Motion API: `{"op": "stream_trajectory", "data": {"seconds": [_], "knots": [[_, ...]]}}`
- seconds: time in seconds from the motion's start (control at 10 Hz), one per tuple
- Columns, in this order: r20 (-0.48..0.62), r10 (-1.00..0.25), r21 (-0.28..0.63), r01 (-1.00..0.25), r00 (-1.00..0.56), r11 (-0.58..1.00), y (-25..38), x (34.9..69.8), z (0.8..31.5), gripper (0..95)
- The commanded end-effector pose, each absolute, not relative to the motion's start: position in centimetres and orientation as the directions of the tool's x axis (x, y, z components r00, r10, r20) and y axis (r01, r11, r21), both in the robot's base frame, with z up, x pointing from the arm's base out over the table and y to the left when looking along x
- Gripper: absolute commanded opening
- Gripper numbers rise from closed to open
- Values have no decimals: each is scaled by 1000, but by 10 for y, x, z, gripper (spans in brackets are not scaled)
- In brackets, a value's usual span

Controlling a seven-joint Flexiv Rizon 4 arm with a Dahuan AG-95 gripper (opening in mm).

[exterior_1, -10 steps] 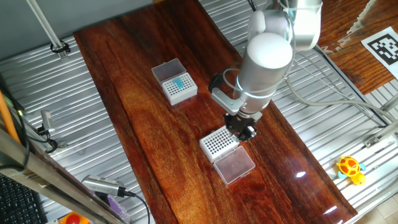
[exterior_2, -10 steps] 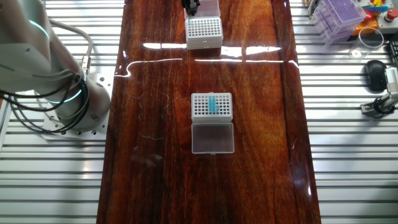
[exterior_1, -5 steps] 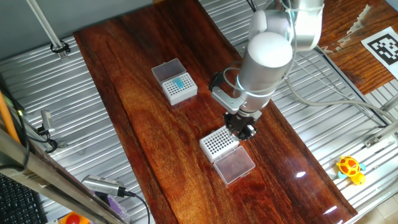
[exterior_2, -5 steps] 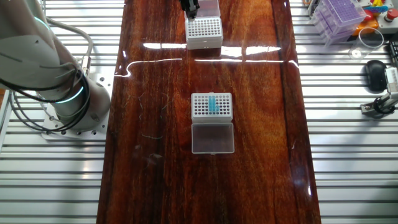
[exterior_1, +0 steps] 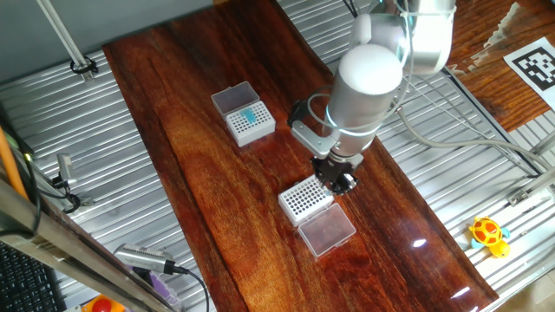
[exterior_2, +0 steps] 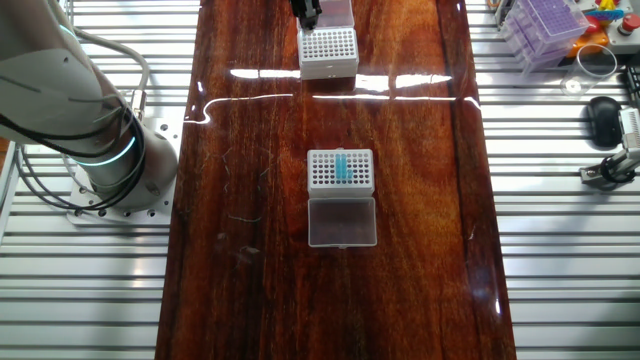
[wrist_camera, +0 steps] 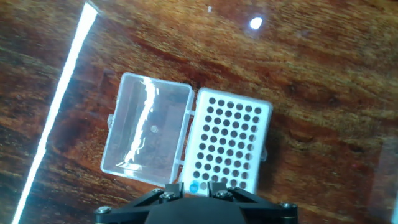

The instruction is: Transfer all medium pipette tips from one holder to another

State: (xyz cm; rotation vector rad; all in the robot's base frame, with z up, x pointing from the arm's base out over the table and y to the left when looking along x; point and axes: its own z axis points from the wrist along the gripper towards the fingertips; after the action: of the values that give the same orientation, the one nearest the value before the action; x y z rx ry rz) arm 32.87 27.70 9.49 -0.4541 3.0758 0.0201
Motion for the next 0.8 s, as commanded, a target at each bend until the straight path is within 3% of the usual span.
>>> {"op": "stream_trajectory", "data": {"seconds": [0.1,0.6,0.7,0.8], "knots": [[-38,-291,13,-291,-956,957,277,330,93,190],[-35,-290,15,-291,-956,957,277,330,93,190],[-35,-293,15,-294,-955,956,277,330,93,380],[-35,-291,16,-292,-956,956,277,330,92,380]]}}
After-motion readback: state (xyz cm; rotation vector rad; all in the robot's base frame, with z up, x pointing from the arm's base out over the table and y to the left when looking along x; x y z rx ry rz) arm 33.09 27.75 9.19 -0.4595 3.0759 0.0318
